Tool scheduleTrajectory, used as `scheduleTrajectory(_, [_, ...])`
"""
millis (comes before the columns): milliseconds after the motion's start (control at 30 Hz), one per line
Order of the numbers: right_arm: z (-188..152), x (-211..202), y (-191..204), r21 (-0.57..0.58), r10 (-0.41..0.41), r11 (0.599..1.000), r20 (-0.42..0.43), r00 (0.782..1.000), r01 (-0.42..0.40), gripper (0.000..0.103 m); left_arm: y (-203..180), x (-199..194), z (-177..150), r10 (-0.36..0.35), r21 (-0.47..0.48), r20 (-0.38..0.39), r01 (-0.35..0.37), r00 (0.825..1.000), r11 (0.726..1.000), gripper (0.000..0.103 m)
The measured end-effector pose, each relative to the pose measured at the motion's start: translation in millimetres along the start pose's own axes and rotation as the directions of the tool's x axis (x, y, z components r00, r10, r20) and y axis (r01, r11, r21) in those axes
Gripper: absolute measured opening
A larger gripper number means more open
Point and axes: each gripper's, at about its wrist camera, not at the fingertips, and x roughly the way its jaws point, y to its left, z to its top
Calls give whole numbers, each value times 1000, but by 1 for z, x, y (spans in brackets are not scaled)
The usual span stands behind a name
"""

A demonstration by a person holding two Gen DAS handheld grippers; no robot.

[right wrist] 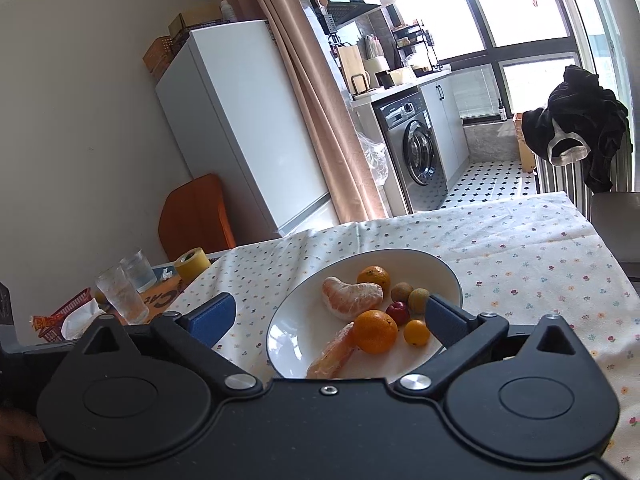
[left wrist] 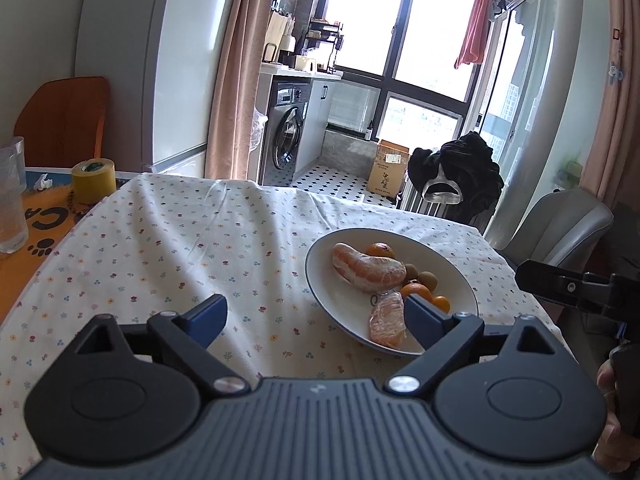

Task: Organize fruits
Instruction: 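Withdraw both tools from the bowl toward the last small orange and red plum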

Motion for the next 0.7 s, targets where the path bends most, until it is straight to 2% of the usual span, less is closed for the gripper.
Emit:
scheduleTrajectory(500, [-18,-31,5,-15,-22,1000,12,1000,23,103,-2,-24,-23,-38,9,-14,38,999,999,97])
scheduleTrajectory(700, [-24,-45,10,-23,-17,1000,21,1000,18,103,-1,-36,-30,-33,26,-10,33,999,999,96])
